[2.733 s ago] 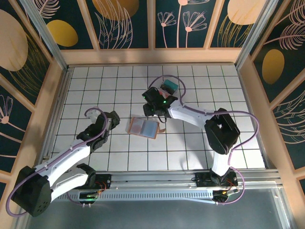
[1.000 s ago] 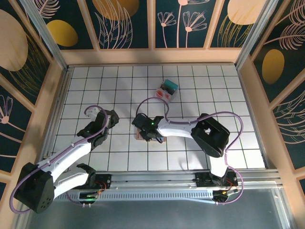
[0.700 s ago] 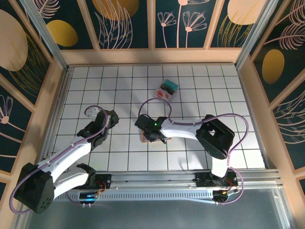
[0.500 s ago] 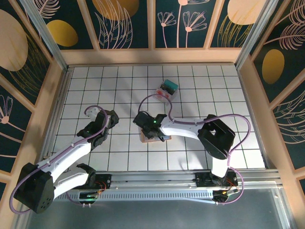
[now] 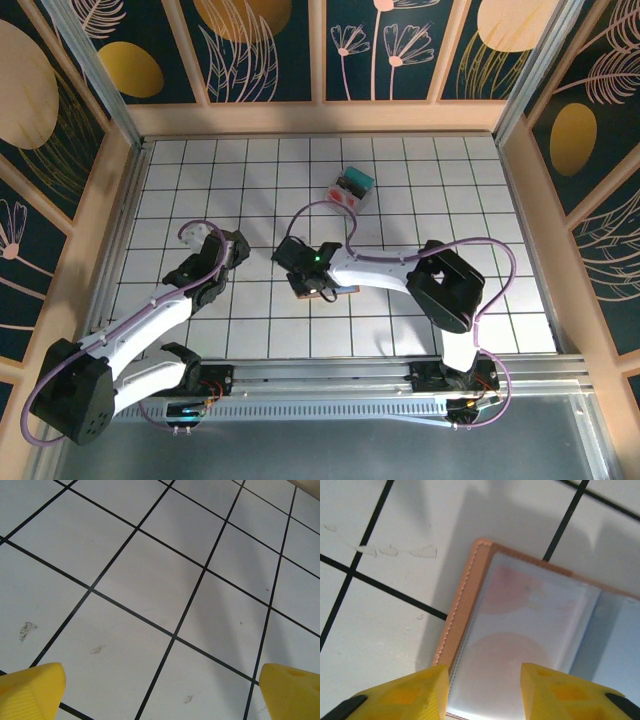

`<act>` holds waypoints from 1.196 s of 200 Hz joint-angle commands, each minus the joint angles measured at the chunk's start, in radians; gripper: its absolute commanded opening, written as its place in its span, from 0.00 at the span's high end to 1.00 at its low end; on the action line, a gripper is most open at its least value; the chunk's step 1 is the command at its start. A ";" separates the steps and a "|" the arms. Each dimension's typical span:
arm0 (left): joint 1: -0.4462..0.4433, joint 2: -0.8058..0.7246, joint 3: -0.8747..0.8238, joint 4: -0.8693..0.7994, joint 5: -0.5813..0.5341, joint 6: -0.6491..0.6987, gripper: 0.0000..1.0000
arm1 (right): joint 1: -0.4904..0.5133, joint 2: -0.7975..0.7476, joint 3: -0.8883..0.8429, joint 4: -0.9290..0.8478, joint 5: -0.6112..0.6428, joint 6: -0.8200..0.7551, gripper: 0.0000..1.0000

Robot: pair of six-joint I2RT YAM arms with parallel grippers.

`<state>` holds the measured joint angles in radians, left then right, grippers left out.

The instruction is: Take the credit cards out of the card holder

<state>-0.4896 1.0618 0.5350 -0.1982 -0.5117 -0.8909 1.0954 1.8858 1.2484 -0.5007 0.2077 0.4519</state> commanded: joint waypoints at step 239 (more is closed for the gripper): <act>0.002 0.007 0.044 0.103 0.188 0.133 0.01 | -0.044 -0.130 -0.145 0.016 0.126 0.115 0.75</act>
<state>-0.4896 1.0615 0.5579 -0.1379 -0.3656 -0.7765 1.0595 1.7958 1.1282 -0.4526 0.2817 0.5255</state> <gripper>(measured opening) 0.988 0.221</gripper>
